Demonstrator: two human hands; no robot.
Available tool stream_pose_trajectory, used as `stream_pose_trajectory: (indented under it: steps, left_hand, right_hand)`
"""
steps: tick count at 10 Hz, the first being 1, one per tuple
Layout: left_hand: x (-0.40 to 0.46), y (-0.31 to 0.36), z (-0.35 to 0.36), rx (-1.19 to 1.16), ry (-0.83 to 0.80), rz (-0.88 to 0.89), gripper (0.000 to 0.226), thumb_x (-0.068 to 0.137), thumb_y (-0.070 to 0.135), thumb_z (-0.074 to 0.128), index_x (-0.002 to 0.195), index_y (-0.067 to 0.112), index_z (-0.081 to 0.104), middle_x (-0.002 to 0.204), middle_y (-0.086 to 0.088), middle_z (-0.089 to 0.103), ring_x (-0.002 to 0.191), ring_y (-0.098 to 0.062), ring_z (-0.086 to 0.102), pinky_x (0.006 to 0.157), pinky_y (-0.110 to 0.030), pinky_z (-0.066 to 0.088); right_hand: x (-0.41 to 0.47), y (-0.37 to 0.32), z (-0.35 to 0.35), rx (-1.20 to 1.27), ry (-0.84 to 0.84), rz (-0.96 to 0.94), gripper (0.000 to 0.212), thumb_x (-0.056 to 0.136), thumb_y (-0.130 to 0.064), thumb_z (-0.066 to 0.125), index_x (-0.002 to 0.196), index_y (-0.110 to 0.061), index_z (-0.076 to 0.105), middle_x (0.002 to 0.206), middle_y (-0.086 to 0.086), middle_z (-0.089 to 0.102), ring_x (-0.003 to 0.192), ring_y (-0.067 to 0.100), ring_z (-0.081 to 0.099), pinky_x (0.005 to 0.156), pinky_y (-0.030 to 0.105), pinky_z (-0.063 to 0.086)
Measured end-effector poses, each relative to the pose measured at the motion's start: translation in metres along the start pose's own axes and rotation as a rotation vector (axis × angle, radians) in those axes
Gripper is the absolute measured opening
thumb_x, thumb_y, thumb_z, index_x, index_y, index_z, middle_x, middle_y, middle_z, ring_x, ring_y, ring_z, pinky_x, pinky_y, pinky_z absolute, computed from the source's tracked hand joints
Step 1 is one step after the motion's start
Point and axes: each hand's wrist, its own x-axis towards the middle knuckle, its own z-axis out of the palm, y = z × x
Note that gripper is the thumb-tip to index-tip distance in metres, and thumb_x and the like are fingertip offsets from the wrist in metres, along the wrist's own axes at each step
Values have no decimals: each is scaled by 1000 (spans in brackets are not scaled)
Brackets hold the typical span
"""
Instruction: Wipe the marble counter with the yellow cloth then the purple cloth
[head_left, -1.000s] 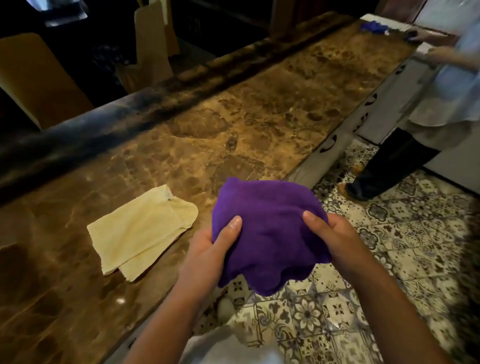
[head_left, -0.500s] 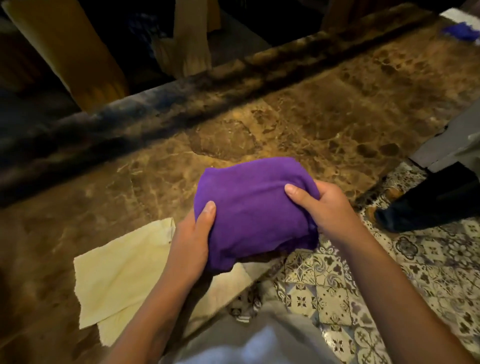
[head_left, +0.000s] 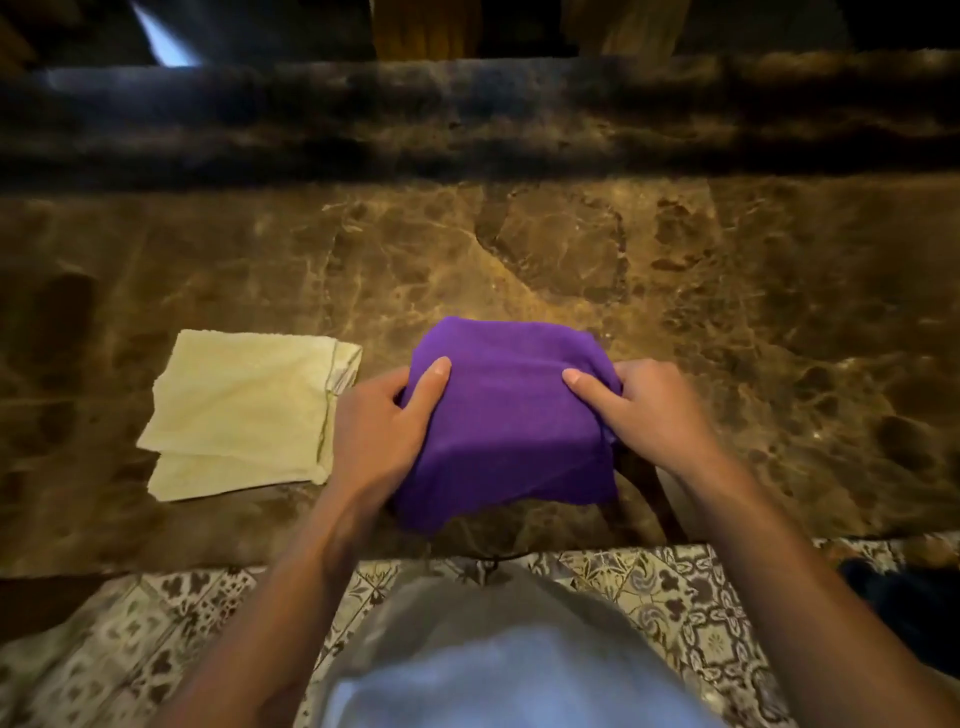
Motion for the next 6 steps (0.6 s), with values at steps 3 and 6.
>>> stream_pose_trajectory:
  steps: [3,6]
  left_hand:
    - [-7,-3,8,531,83,94,49,96,61,52,68,22,46,76,3,49,74,-27,55,60,-35,32]
    - [-27,-11,-45,223,152,295,24,93,43,59,104,23,68,99,5,68,83,-14,65,71,-35,51]
  right_hand:
    - [0,-3,5,-290,-12,50,60,90,-74,42,71,-19,59,68,5,59,79,34,66,60,34,33]
    - [-37,-27,-16,-20,431,40,31,93,-52,55,92,-22,62,90,-3,60,88,26,62,76,40,50]
